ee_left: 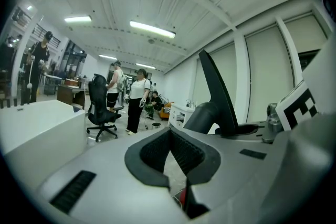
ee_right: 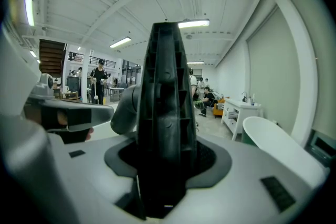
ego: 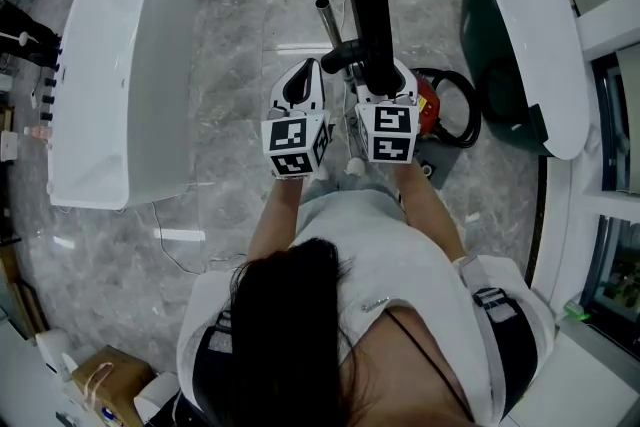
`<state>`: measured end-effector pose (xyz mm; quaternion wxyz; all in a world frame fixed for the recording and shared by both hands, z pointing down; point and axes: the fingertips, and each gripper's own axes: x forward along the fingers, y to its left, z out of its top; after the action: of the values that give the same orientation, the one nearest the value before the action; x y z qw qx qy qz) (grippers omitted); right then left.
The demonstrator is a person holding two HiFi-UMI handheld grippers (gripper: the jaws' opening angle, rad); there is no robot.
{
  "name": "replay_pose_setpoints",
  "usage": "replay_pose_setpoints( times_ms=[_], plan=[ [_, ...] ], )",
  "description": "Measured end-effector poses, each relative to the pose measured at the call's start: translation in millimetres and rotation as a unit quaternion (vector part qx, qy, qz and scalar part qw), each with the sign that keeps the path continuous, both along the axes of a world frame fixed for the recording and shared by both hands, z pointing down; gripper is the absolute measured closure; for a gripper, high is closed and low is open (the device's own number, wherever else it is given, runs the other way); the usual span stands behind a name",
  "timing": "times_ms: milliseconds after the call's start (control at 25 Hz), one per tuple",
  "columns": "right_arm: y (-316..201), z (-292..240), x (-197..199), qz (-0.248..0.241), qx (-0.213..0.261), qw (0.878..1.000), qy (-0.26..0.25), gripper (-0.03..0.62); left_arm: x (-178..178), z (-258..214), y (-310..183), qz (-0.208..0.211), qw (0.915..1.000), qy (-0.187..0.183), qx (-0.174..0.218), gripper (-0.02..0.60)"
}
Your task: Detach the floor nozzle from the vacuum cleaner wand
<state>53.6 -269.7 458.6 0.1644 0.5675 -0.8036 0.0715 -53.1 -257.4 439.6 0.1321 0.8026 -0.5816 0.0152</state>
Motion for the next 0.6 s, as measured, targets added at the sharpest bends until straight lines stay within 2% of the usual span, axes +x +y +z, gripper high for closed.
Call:
replay_pose_setpoints(
  times_ms=[600],
  plan=[
    [-9, 6, 2, 0.004, -0.003, 1.000, 0.012, 0.376, -6, 10, -11, -0.002, 0.9999, 0.007, -0.009, 0.578]
  ],
)
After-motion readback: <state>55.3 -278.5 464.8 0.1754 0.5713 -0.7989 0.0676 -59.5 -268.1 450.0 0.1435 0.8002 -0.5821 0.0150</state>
